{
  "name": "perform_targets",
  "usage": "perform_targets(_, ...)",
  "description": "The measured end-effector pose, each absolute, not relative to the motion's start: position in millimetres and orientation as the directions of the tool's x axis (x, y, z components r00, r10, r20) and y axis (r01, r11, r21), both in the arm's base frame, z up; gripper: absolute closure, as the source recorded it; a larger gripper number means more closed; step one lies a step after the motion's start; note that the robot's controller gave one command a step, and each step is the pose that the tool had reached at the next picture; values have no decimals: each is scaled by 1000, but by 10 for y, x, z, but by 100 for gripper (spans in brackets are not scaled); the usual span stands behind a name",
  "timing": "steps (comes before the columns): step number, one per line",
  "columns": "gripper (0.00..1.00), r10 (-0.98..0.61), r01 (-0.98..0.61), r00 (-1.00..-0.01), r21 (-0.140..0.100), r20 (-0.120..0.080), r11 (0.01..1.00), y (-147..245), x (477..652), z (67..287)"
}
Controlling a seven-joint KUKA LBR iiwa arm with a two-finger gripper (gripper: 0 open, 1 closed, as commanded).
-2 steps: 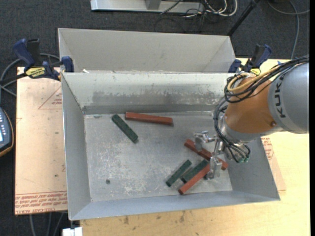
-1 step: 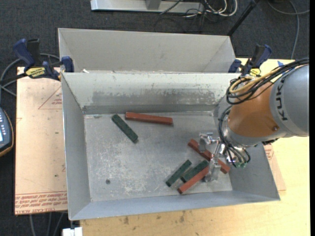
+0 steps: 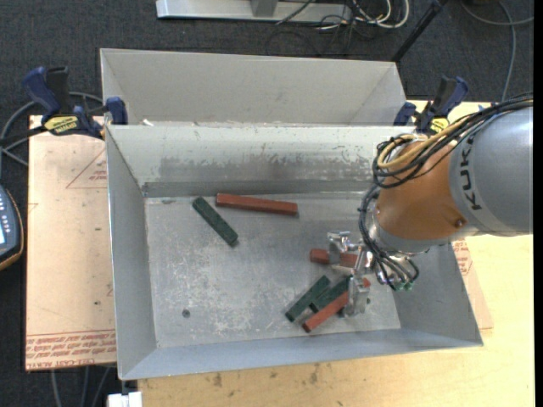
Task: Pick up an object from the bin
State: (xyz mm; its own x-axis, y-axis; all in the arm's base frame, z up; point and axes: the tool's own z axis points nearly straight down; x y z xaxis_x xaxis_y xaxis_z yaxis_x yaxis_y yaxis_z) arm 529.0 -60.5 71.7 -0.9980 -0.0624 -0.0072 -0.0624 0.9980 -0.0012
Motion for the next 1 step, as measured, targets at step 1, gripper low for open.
perform_targets(1,0,-263,-263,-965,-1,-10,965,-16,4984,720)
